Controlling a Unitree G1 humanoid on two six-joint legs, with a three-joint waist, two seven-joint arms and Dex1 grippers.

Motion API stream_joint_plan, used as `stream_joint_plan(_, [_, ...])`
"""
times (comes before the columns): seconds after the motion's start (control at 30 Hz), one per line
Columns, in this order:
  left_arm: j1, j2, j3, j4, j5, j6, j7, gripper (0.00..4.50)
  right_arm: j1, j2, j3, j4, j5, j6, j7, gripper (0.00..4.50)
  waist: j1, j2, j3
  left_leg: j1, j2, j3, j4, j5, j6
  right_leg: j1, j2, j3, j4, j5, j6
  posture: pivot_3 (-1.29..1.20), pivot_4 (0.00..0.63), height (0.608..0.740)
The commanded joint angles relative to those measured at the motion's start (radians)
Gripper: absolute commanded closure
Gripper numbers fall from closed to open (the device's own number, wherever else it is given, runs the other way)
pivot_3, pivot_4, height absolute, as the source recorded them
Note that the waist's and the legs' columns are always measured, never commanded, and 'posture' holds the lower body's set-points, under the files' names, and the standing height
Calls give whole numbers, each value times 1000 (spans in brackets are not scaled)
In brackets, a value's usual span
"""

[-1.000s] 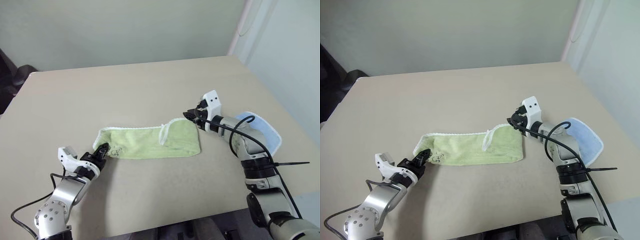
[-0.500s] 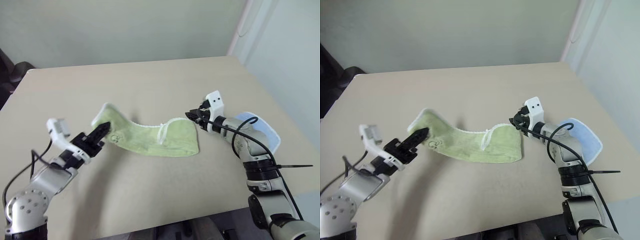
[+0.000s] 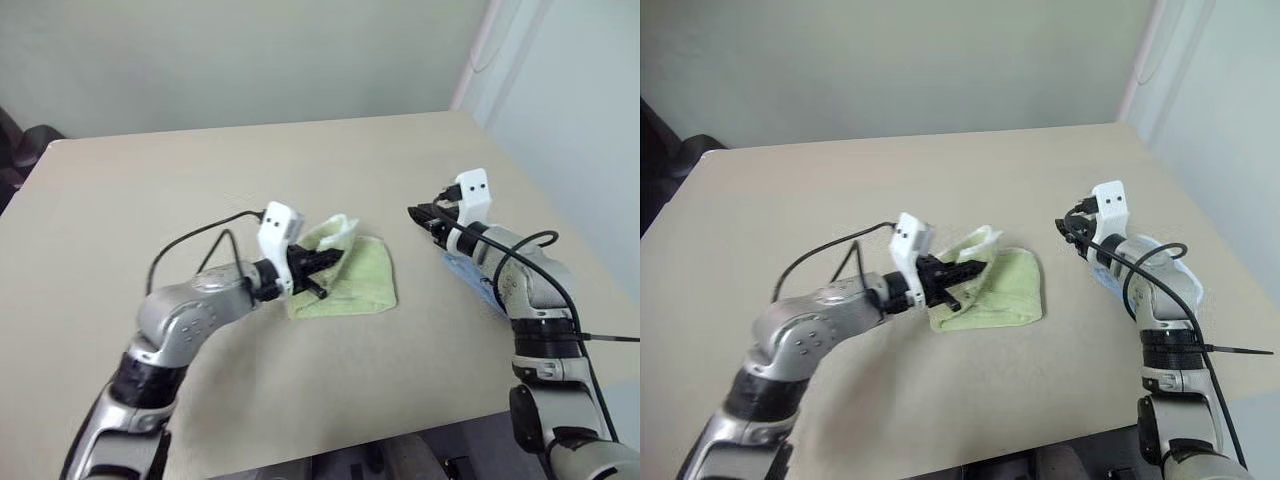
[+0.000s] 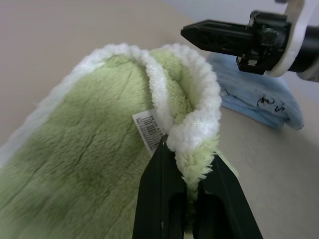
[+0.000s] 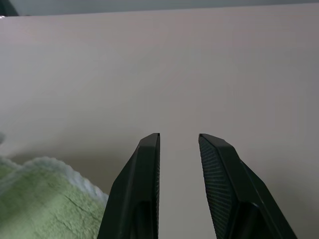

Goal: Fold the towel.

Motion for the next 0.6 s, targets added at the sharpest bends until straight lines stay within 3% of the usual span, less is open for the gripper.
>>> stream_joint_plan(0.03, [-83,-43,-24,14,46,42,-30,4482,13,-4,-32,-74,15,6,-31,3188,-1,0,0,0,0,0,0,0,1,0,0,0,0,0,1,0,150,740])
stream_joint_plan(0.2, [-149,-106,-43,27,78,109,-49,4482,41,-6,-45,-104,16,17,-50,3188,0,0,0,0,0,1,0,1,2,1,0,0,-1,2,3,0,150,740])
stream_joint_plan(0.6, [-162,-135,-114,25,243,193,-74,4482,30,-11,-52,-109,19,27,-60,3188,0,0,0,0,0,1,1,2,4,1,0,0,-1,2,4,0,150,740])
